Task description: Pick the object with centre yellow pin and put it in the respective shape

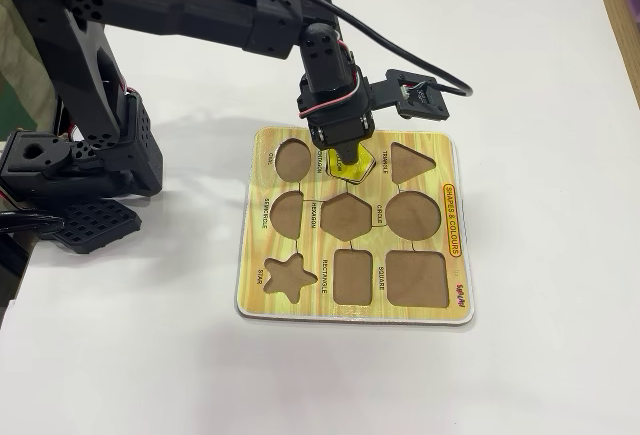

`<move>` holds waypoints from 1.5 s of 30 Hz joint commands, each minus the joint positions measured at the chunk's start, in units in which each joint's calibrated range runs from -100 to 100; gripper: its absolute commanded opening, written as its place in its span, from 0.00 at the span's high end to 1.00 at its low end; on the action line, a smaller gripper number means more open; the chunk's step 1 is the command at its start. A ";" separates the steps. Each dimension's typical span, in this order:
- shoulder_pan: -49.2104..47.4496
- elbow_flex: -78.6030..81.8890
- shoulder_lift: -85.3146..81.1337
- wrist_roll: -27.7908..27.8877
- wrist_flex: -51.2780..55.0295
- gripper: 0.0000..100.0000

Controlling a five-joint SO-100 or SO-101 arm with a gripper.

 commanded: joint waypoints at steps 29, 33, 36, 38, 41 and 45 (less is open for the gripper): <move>0.85 11.33 -23.66 -0.77 -0.73 0.94; 0.85 15.29 -28.77 -0.77 -0.73 0.94; 0.85 18.17 -32.53 -0.77 -0.73 0.94; 0.85 19.69 -34.63 -0.82 -0.73 0.94; 0.85 21.40 -37.97 -0.82 -0.73 0.94; 2.60 21.58 -40.82 -0.82 -0.73 0.94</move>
